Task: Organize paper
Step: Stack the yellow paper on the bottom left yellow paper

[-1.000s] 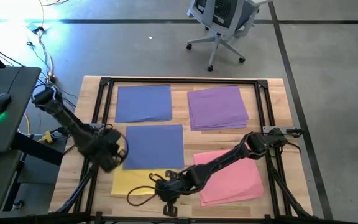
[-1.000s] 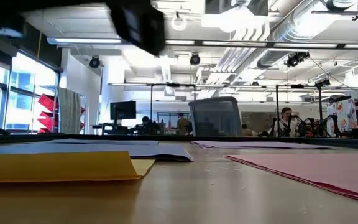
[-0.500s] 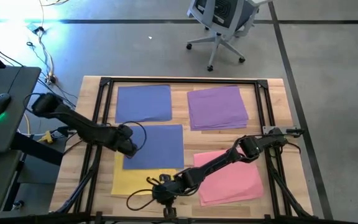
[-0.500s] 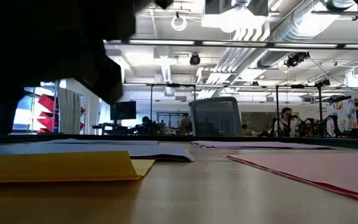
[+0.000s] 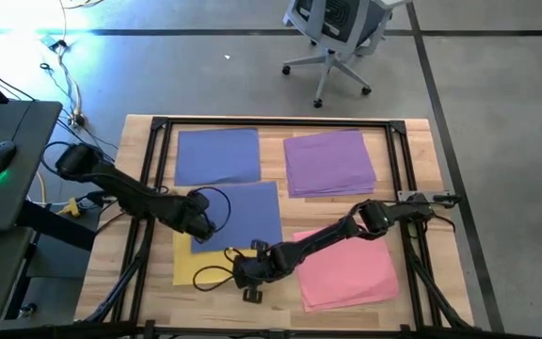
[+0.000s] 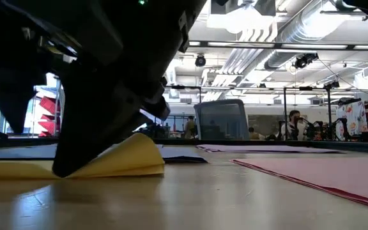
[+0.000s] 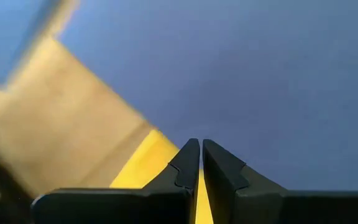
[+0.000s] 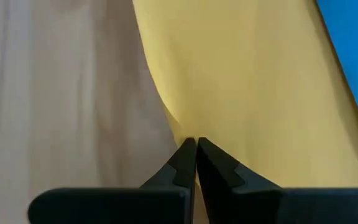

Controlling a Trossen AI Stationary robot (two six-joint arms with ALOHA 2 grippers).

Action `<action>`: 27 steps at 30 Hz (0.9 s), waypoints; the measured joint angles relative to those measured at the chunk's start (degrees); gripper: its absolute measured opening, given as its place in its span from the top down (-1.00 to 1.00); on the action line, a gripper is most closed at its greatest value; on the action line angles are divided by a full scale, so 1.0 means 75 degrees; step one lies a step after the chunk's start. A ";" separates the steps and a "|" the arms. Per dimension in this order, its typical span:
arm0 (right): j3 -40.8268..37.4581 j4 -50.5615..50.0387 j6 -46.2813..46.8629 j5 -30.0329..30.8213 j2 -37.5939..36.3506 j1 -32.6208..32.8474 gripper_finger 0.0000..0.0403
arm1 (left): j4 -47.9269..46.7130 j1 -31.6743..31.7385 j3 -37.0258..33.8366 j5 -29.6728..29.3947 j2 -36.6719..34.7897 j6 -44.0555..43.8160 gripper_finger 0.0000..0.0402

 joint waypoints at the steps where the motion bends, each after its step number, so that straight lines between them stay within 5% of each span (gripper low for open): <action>1: 0.0007 -0.0037 0.0001 0.0006 -0.0015 -0.0003 1.00 | -0.0123 0.0002 0.0081 -0.0121 -0.0016 0.0087 1.00; 10: 0.0993 -0.0879 0.0420 -0.0040 -0.0057 0.0106 1.00 | -0.0080 -0.0110 0.0106 0.0166 -0.0013 0.0125 1.00; 17: 0.1233 -0.3109 0.0708 0.0413 -0.0065 -0.0285 1.00 | -0.0180 -0.1346 0.0109 0.0441 -0.0013 -0.1256 1.00; 27: 0.1233 -0.2134 0.0188 -0.0475 0.0390 -0.0324 1.00 | -0.0082 -0.1909 -0.0185 0.0257 0.0025 -0.2329 1.00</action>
